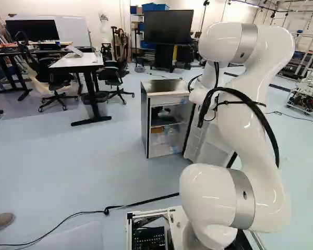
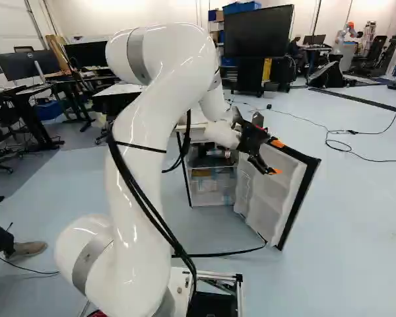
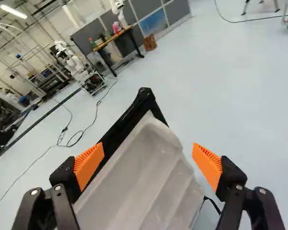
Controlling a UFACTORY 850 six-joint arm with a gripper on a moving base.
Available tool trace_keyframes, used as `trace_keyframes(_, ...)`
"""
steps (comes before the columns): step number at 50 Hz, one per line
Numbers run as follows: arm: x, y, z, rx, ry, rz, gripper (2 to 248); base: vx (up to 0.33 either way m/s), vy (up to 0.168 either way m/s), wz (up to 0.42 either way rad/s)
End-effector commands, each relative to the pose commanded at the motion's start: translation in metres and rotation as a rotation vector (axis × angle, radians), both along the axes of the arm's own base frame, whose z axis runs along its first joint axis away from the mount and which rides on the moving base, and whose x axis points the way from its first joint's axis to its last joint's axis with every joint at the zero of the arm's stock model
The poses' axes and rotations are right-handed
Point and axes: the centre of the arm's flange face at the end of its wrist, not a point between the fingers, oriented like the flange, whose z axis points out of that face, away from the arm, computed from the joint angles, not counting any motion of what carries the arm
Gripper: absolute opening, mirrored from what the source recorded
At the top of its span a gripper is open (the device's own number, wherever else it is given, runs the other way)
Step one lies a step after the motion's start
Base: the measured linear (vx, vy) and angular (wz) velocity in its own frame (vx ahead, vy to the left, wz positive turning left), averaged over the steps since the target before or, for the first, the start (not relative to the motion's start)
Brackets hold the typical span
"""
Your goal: Open the fridge door
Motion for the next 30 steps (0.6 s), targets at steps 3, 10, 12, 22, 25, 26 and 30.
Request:
trace_keyframes(3, -0.002, 0.006, 0.001, -0.003, 0.01, 0.04, 247, 0.0, 0.0, 0.0)
trace_keyframes(10, -0.006, 0.02, 0.003, -0.01, 0.033, 0.132, 247, 0.0, 0.0, 0.0)
trace_keyframes(12, -0.007, 0.025, 0.003, -0.011, 0.039, 0.159, 247, 0.0, 0.0, 0.0)
trace_keyframes(22, -0.015, 0.045, 0.006, -0.017, 0.073, 0.291, 247, 0.0, 0.0, 0.0)
trace_keyframes(25, -0.019, 0.05, 0.006, -0.018, 0.084, 0.329, 247, 0.0, 0.0, 0.0)
trace_keyframes(26, -0.02, 0.052, 0.007, -0.019, 0.087, 0.341, 247, 0.0, 0.0, 0.0)
trace_keyframes(30, -0.025, 0.058, 0.008, -0.02, 0.102, 0.39, 247, 0.0, 0.0, 0.0)
